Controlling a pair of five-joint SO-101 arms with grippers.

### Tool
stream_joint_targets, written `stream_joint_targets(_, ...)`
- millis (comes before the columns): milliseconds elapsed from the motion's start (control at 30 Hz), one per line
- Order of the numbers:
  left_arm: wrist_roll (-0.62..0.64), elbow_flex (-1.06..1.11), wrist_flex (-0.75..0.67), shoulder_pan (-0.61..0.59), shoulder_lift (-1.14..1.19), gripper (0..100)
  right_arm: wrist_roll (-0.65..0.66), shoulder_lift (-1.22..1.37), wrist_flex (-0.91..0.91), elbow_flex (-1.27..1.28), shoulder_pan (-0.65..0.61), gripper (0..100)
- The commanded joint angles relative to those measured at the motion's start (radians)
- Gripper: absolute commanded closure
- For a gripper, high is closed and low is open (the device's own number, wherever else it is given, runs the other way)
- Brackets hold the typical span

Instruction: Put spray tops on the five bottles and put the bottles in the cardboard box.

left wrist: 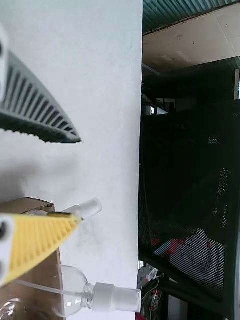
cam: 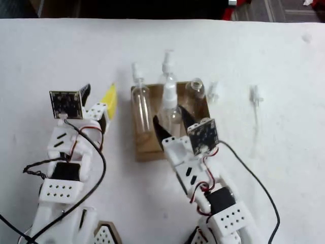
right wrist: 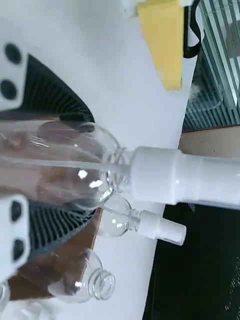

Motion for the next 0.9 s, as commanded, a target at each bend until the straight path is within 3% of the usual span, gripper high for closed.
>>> stream_joint_targets(0,-0.003,-0.003,-0.025,-0.012,-0.022,79,0.015,0.001,-0.177,0.109,0.001,98.1)
stream_joint_targets(100,-0.003,-0.003,-0.026,-0.012,-0.021,79,0.015,0.007,-0.262,0.176,0.018,98.1)
stream_joint_targets(333,-0.005,-0.003,-0.026,-0.007,-0.018,79,0.015,0.056,-0.268,0.173,0.008,98.1)
stream_joint_targets(500,-0.005,-0.003,-0.026,-0.005,-0.016,79,0.015,0.119,-0.486,0.153,0.024,98.1)
stream_joint_targets(867,-0.005,-0.003,-0.026,-0.005,-0.016,79,0.015,0.394,-0.545,0.089,0.021,98.1)
